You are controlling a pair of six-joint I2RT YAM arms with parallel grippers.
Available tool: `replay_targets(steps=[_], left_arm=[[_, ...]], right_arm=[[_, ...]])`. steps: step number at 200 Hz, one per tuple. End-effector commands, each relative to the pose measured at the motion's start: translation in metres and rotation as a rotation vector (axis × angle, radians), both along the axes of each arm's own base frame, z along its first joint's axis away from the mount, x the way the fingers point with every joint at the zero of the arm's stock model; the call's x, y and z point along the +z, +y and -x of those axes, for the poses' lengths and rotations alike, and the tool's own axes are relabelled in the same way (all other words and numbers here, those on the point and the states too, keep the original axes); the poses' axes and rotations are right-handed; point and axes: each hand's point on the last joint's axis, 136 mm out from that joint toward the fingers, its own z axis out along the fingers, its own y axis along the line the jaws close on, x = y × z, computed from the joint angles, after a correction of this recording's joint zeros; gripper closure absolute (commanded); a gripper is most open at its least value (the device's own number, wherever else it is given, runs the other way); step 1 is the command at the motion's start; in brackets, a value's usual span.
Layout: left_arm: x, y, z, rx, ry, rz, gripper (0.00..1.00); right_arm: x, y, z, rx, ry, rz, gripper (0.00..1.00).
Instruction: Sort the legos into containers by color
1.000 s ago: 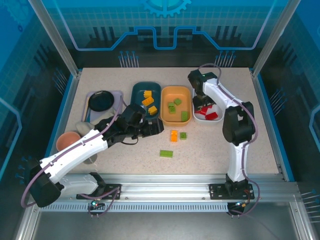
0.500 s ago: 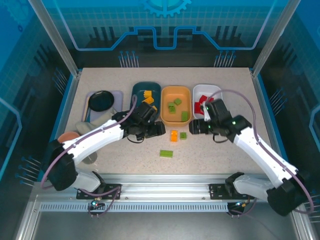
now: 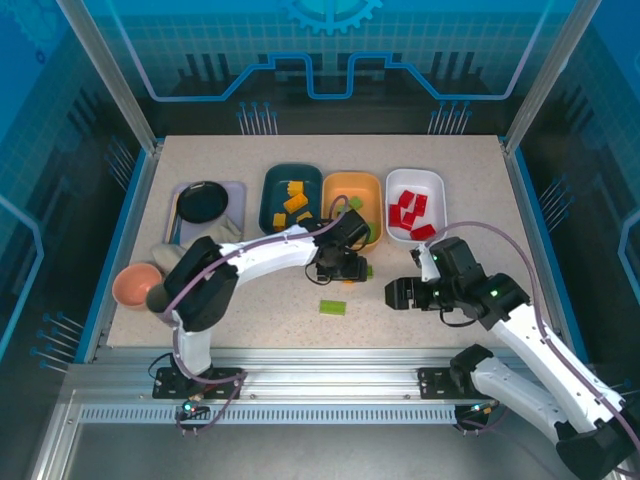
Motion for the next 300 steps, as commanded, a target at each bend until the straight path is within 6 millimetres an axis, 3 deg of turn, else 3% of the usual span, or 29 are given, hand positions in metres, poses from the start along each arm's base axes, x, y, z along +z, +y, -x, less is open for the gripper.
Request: replay_targets(steps=[1, 52, 98, 122, 156, 197, 239, 254, 273, 294, 300], left_arm=[[-0.008, -0.002, -0.001, -0.063, 0.005, -0.069, 0.36], [-0.031, 0.004, -0.003, -0.074, 0.022, -0.173, 0.44], [-0.039, 0.004, -0.014, -0.085, -0.016, -0.22, 0.55], [-0.042, 0.001, -0.021, -0.101, -0.029, -0.231, 0.56], [-0.043, 0.005, -0.025, -0.1, -0.051, -0.259, 0.7], [-0.004, 0.02, -0.014, -0.06, -0.089, -0.222, 0.72], [0.056, 0.057, 0.004, 0.013, -0.14, -0.163, 0.74], [0.077, 0.072, -0.004, 0.059, -0.162, -0.123, 0.73], [0.096, 0.094, -0.028, 0.128, -0.189, -0.088, 0.73], [0.1, 0.119, -0.064, 0.191, -0.206, -0.102, 0.74], [0.098, 0.126, -0.073, 0.208, -0.204, -0.116, 0.74]], right_arm=[[-0.006, -0.006, 0.014, -0.006, 0.049, 0.017, 0.22], [-0.005, -0.011, 0.016, -0.03, 0.052, 0.023, 0.22], [-0.005, -0.01, 0.015, -0.034, 0.054, 0.02, 0.22], [-0.006, -0.009, 0.014, -0.032, 0.059, 0.019, 0.23], [-0.005, -0.009, 0.013, -0.028, 0.057, 0.024, 0.23], [0.004, -0.006, 0.011, -0.015, 0.027, 0.01, 0.23], [0.026, 0.012, -0.002, 0.038, -0.043, -0.074, 0.24], [0.032, 0.022, -0.01, 0.058, -0.061, -0.104, 0.24], [0.042, 0.035, -0.026, 0.069, -0.093, -0.136, 0.24], [0.042, 0.046, -0.047, 0.062, -0.096, -0.143, 0.23], [0.053, 0.051, -0.056, 0.059, -0.118, -0.152, 0.23]])
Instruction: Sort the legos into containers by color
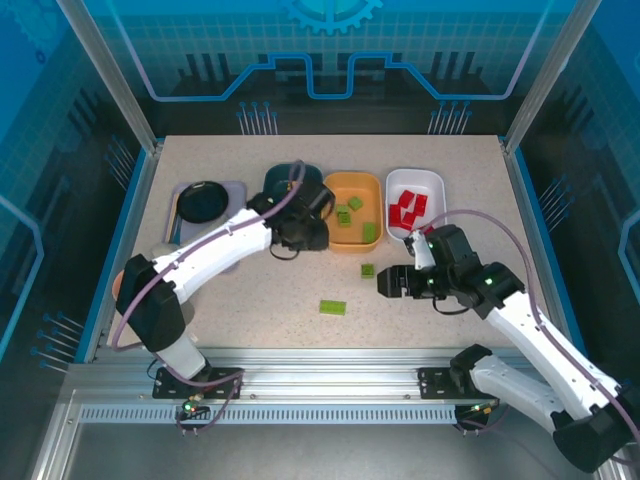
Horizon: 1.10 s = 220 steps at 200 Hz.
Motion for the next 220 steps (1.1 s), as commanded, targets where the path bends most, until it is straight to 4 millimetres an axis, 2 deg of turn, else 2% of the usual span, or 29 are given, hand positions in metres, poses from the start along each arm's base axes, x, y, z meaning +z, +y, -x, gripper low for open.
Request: replay_targets(steps=[1, 24, 50, 71, 97, 121, 162, 195, 220], left_arm=[[-0.01, 0.029, -0.028, 0.053, 0.028, -0.059, 0.74], [-0.021, 0.055, -0.068, 0.122, 0.043, -0.125, 0.74], [-0.03, 0.076, -0.109, 0.151, 0.036, -0.266, 0.74], [-0.044, 0.095, -0.132, 0.175, 0.053, -0.39, 0.74], [-0.059, 0.111, -0.153, 0.21, 0.059, -0.476, 0.76], [-0.071, 0.115, -0.169, 0.23, 0.055, -0.498, 0.76], [-0.087, 0.115, -0.19, 0.229, 0.057, -0.531, 0.76], [-0.105, 0.12, -0.191, 0.238, 0.093, -0.535, 0.73], [-0.11, 0.12, -0.188, 0.242, 0.111, -0.533, 0.63]], right_arm=[[0.031, 0.025, -0.03, 0.027, -0.093, -0.072, 0.23], [0.029, 0.032, -0.058, -0.015, -0.064, -0.028, 0.23], [0.039, 0.046, -0.088, -0.039, -0.071, -0.05, 0.22], [0.047, 0.061, -0.111, -0.065, -0.057, -0.122, 0.22], [0.058, 0.074, -0.128, -0.079, -0.055, -0.194, 0.21], [0.061, 0.078, -0.136, -0.09, -0.042, -0.24, 0.21], [0.052, 0.074, -0.136, -0.093, -0.003, -0.254, 0.21], [0.047, 0.068, -0.136, -0.1, 0.018, -0.255, 0.21], [0.046, 0.066, -0.134, -0.086, 0.02, -0.248, 0.21]])
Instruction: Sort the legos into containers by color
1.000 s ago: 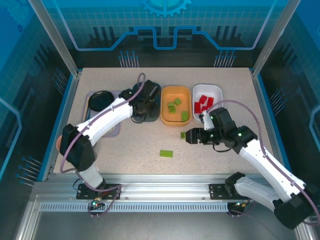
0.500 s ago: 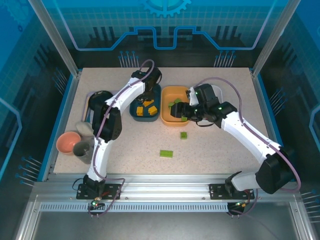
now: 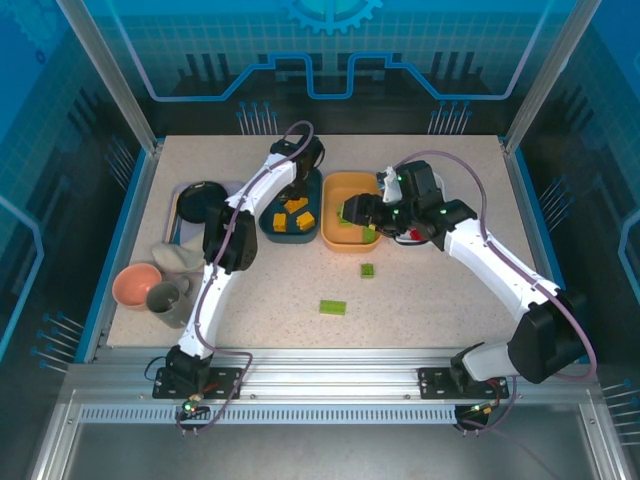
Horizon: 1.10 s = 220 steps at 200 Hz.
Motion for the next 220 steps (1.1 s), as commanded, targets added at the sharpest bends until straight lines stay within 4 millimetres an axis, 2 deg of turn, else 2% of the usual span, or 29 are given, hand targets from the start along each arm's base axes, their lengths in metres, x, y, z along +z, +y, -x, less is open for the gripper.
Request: replay_targets(steps=[1, 26, 46, 67, 88, 104, 124, 137, 153, 156, 160, 171, 192, 220], left_arm=[[-0.003, 0.012, 0.003, 0.011, 0.031, -0.034, 0.63], [0.011, 0.007, 0.002, 0.011, 0.003, -0.008, 0.49], [0.035, -0.001, 0.001, 0.01, -0.043, 0.044, 0.39], [0.065, -0.008, 0.004, 0.013, -0.091, 0.097, 0.31], [0.098, -0.019, 0.014, 0.013, -0.137, 0.165, 0.28], [0.123, -0.026, 0.03, 0.03, -0.168, 0.25, 0.25], [0.148, -0.028, 0.063, 0.067, -0.213, 0.381, 0.23], [0.154, -0.029, 0.091, 0.092, -0.226, 0.48, 0.2], [0.157, -0.036, 0.127, 0.093, -0.243, 0.634, 0.17], [0.15, -0.037, 0.135, 0.097, -0.231, 0.651, 0.17], [0.154, -0.036, 0.144, 0.097, -0.242, 0.687, 0.16], [0.142, -0.038, 0.172, 0.107, -0.22, 0.766, 0.15], [0.135, -0.032, 0.22, 0.146, -0.205, 0.873, 0.15], [0.133, -0.02, 0.263, 0.169, -0.22, 0.928, 0.15]], right_arm=[[-0.001, -0.001, 0.0, 0.021, 0.009, -0.015, 0.21], [0.001, 0.001, 0.002, 0.044, -0.017, -0.026, 0.21], [0.003, 0.0, 0.006, 0.067, -0.077, -0.023, 0.21], [-0.01, -0.006, 0.013, 0.101, -0.092, 0.032, 0.21], [-0.03, -0.008, 0.033, 0.199, -0.094, 0.172, 0.21], [-0.047, -0.002, 0.061, 0.355, -0.13, 0.336, 0.21], [-0.075, 0.007, 0.102, 0.565, -0.112, 0.487, 0.2], [-0.093, 0.009, 0.123, 0.669, -0.095, 0.584, 0.19], [-0.114, 0.012, 0.138, 0.763, -0.083, 0.702, 0.19], [-0.118, 0.013, 0.14, 0.776, -0.075, 0.722, 0.19], [-0.122, 0.015, 0.143, 0.798, -0.07, 0.746, 0.18], [-0.135, 0.019, 0.146, 0.844, -0.054, 0.821, 0.18], [-0.156, 0.031, 0.151, 0.937, -0.043, 0.929, 0.17], [-0.175, 0.039, 0.143, 0.967, -0.032, 1.022, 0.17]])
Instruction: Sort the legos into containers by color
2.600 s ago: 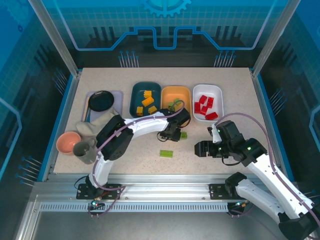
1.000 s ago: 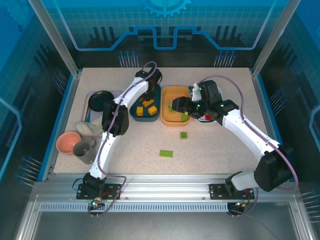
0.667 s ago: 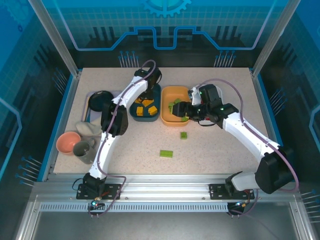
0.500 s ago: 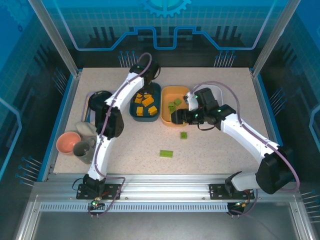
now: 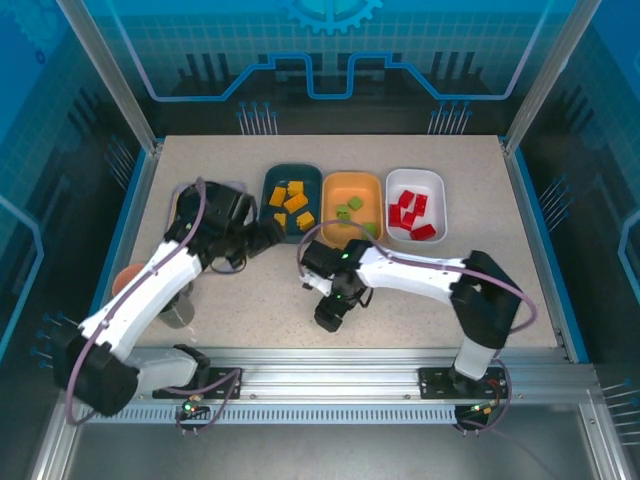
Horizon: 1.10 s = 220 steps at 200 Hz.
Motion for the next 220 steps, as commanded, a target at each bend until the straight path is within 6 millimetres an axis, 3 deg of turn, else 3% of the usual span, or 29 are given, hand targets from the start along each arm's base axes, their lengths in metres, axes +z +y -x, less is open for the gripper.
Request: replay_targets(steps=[1, 25, 65, 143, 183, 220], left_arm=[[0.016, -0.01, 0.021, 0.016, -0.035, 0.155, 0.15], [0.02, -0.002, 0.038, 0.023, -0.052, 0.167, 0.15], [0.027, -0.003, 0.048, 0.027, -0.094, 0.214, 0.15], [0.033, -0.005, 0.052, 0.015, -0.112, 0.229, 0.16], [0.03, -0.01, 0.052, 0.0, -0.108, 0.223, 0.16], [0.033, -0.011, 0.052, -0.015, -0.124, 0.2, 0.18]], right_arm=[[-0.006, -0.005, -0.011, 0.056, -0.051, 0.118, 0.17], [-0.018, -0.004, -0.022, 0.046, -0.072, 0.163, 0.17], [-0.037, -0.004, -0.025, 0.037, -0.041, 0.183, 0.21], [-0.053, -0.01, -0.038, -0.064, -0.015, 0.177, 0.49], [-0.05, -0.007, -0.045, -0.089, -0.035, 0.164, 0.63], [-0.01, -0.001, -0.057, -0.149, -0.101, 0.068, 0.68]])
